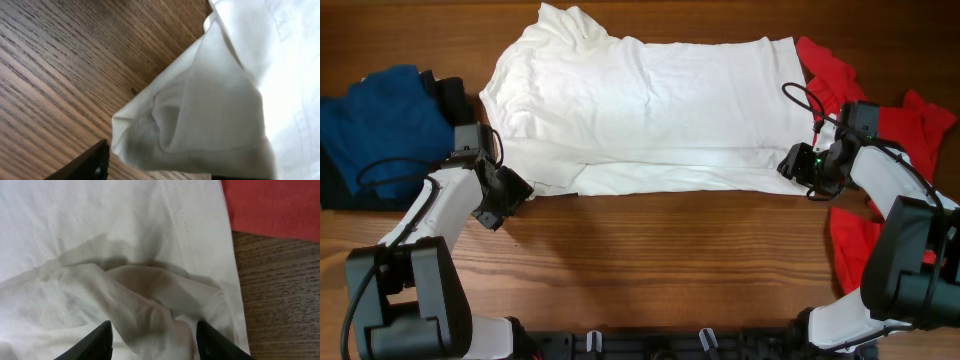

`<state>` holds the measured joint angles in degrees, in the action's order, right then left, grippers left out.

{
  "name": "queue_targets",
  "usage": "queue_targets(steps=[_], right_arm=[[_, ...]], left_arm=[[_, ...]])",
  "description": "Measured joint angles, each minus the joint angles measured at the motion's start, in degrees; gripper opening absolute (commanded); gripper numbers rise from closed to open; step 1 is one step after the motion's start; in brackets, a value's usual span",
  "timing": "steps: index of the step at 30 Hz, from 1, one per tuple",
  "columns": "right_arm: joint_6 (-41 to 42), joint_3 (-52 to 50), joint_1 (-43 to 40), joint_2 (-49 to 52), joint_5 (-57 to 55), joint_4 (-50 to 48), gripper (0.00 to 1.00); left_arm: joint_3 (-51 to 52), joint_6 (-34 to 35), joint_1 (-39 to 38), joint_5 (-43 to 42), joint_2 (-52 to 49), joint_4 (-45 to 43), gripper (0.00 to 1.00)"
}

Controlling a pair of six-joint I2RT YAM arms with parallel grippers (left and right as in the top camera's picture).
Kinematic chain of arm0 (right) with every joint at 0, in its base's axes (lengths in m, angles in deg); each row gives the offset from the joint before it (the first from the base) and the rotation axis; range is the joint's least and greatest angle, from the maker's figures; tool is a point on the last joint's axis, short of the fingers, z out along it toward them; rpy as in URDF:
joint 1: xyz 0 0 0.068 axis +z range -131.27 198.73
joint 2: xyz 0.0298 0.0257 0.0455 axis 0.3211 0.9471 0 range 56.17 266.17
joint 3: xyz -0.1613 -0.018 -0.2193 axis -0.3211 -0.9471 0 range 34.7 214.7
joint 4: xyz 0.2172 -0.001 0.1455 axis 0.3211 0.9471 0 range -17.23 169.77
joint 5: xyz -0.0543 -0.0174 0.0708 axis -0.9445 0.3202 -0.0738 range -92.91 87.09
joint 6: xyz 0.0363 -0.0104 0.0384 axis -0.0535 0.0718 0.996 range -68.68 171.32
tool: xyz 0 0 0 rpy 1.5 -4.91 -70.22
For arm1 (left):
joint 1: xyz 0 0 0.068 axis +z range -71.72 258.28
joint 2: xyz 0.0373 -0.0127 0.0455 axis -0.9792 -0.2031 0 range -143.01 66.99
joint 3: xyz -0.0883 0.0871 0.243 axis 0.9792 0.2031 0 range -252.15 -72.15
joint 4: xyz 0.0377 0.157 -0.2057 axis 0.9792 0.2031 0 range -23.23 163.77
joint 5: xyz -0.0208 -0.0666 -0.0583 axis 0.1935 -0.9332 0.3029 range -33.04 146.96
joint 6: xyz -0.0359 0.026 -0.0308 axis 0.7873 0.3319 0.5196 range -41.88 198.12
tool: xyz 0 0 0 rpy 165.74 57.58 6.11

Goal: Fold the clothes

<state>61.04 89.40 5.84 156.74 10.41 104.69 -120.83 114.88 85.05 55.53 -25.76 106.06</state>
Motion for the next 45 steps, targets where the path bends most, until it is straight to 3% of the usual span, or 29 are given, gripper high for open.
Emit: queue_targets(steps=[8,12,15,26,28,29,37,45], right_arm=[[-0.15,1.64,-0.37,2.19,-1.68,1.07,0.11],[-0.59,1.84,-0.66,2.58,-2.49,1.09,0.04],[-0.61,1.88,-0.66,2.6,-3.1,1.2,0.04],[2.82,2.27,0.11,2.64,-6.01,1.97,0.04],[3.72,2.38,0.07,2.71,-6.05,2.12,0.04],[4.15,2.43,0.0,2.71,-6.05,2.16,0.04],[4.59,2.43,-0.07,2.71,-6.01,2.27,0.04],[4.61,2.43,-0.07,2.71,-6.01,2.27,0.04]], left_arm=[[0.33,0.0,0.0,0.61,0.0,-1.73,0.64],[0.39,-0.26,0.0,1.16,0.0,-3.13,0.51],[0.44,-0.2,0.0,1.38,0.0,-3.91,0.44],[0.48,-0.24,0.0,1.57,0.0,-1.38,0.43],[0.55,-0.22,0.0,1.73,0.0,-1.36,0.3],[0.61,-0.13,0.0,1.92,0.0,-1.49,0.04],[2.25,-0.42,0.0,4.15,0.0,-4.92,0.04],[2.25,-0.44,1.03,15.85,0.02,-5.11,0.04]])
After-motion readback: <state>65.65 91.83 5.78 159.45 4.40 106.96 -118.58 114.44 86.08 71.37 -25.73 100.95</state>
